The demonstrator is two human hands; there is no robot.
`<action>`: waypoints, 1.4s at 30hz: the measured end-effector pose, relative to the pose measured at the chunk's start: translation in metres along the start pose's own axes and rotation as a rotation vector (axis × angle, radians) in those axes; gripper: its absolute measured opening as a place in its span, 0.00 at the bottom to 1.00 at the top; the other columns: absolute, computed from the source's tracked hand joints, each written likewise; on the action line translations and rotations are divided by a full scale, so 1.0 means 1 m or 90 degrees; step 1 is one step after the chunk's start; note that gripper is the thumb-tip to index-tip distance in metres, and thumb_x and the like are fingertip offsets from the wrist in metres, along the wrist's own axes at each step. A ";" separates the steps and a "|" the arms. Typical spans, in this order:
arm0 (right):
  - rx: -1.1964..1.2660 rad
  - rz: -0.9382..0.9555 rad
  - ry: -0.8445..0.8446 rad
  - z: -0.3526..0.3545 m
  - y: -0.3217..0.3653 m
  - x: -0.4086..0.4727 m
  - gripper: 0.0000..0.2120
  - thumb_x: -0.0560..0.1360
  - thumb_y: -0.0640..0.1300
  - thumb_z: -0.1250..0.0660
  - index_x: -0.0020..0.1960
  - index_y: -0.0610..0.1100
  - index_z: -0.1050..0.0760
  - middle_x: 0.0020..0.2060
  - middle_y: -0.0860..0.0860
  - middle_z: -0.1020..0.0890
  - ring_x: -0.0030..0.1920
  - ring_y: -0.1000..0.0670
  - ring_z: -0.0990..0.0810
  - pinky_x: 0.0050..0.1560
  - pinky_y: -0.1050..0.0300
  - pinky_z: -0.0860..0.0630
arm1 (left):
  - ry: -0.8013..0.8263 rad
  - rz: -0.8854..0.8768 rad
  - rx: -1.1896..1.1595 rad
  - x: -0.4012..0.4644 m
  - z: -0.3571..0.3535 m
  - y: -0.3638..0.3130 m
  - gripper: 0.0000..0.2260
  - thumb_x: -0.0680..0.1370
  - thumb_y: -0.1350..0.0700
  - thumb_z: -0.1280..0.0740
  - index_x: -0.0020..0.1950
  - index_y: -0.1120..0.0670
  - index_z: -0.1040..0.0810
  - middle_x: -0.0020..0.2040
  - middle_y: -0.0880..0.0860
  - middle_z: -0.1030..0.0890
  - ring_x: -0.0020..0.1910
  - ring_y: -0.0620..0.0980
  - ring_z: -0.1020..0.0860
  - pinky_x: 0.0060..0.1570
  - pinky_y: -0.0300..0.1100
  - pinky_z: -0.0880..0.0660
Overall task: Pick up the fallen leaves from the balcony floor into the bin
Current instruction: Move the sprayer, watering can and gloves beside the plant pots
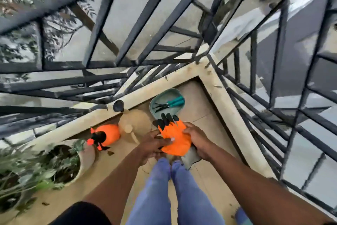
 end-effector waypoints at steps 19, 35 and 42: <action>-0.419 0.178 0.006 -0.006 -0.038 0.332 0.34 0.66 0.32 0.34 0.70 0.52 0.24 0.66 0.48 0.22 0.62 0.48 0.23 0.61 0.57 0.25 | -0.301 -0.118 0.076 0.335 0.086 0.067 0.15 0.72 0.67 0.25 0.57 0.56 0.18 0.52 0.58 0.17 0.37 0.50 0.17 0.44 0.52 0.15; -1.207 0.540 -0.030 -0.035 -0.058 0.352 0.22 0.73 0.48 0.32 0.66 0.46 0.25 0.73 0.43 0.33 0.70 0.39 0.33 0.63 0.42 0.32 | -0.213 -0.241 0.606 0.366 0.045 0.065 0.28 0.75 0.59 0.31 0.75 0.47 0.31 0.75 0.48 0.35 0.63 0.57 0.22 0.58 0.52 0.23; -1.269 0.310 0.110 -0.031 -0.066 0.367 0.30 0.79 0.54 0.38 0.79 0.49 0.39 0.81 0.44 0.46 0.80 0.40 0.46 0.75 0.37 0.41 | -0.085 -0.134 0.642 0.368 0.043 0.083 0.33 0.80 0.50 0.33 0.82 0.52 0.44 0.83 0.49 0.51 0.74 0.57 0.31 0.67 0.50 0.29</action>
Point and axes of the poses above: each hand's wrist, its own x-axis towards the middle knuckle, its own z-axis out of the back of the hand, y = z × x, the point moved 7 cm from there along x, towards the middle knuckle
